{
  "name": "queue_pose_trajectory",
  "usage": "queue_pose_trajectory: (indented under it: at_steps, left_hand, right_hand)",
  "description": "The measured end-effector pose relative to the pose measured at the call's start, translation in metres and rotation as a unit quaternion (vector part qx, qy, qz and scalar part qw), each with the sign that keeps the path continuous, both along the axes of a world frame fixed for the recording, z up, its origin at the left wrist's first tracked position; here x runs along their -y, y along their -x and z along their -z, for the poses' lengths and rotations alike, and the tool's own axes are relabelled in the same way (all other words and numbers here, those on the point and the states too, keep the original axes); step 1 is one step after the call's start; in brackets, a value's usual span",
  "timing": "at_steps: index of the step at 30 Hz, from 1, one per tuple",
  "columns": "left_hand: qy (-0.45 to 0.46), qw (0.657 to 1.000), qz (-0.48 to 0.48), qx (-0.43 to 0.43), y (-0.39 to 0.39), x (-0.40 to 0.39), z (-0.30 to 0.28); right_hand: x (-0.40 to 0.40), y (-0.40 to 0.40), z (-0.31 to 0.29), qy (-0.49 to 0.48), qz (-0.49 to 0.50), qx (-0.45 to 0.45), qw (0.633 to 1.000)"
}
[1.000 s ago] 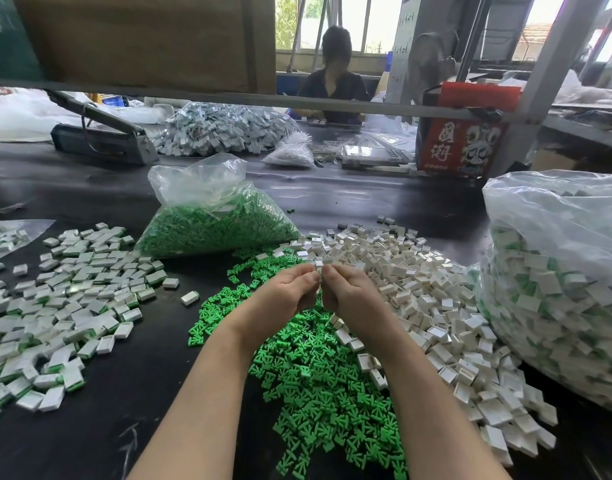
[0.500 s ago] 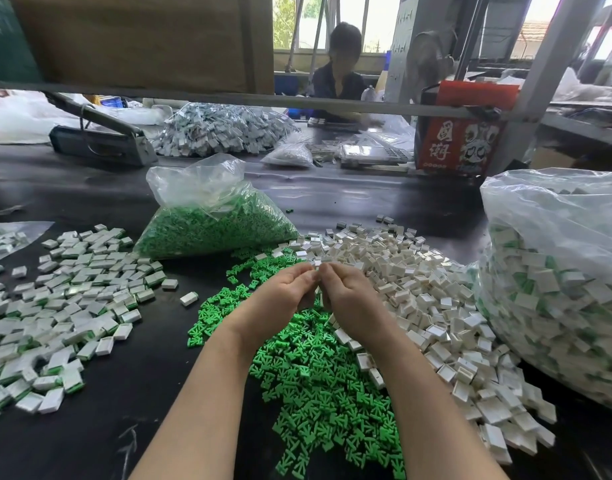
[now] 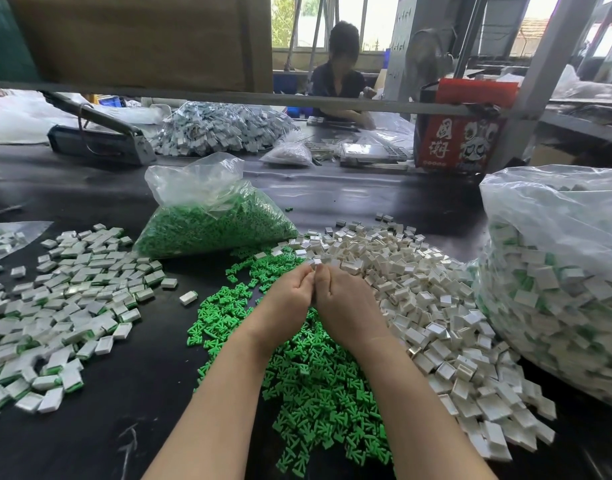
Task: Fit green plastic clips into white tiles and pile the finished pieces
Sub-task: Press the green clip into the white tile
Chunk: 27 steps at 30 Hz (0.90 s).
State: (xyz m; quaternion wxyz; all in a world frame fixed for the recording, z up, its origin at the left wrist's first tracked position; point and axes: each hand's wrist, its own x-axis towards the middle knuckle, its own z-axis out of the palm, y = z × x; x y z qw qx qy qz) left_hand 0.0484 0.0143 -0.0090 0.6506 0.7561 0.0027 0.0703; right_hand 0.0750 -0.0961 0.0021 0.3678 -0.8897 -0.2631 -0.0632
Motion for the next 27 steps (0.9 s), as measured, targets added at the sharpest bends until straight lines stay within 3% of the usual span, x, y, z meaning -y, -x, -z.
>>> queue_pose_trajectory:
  at_steps: [12,20,27]
  left_hand:
    - [-0.014,1.000,0.004,-0.008,-0.001,0.000,0.002]
    - [0.027,0.999,0.038,0.004,0.002,-0.009,-0.006]
    - [0.027,0.999,0.037,0.015,0.001,-0.008,-0.001]
  right_hand:
    - [-0.001,-0.001,0.003,-0.004,0.009,0.006,1.000]
    - [0.013,-0.012,-0.007,-0.124,-0.052,-0.137,0.981]
    - [0.014,-0.009,-0.006,-0.123,-0.041,-0.103,0.986]
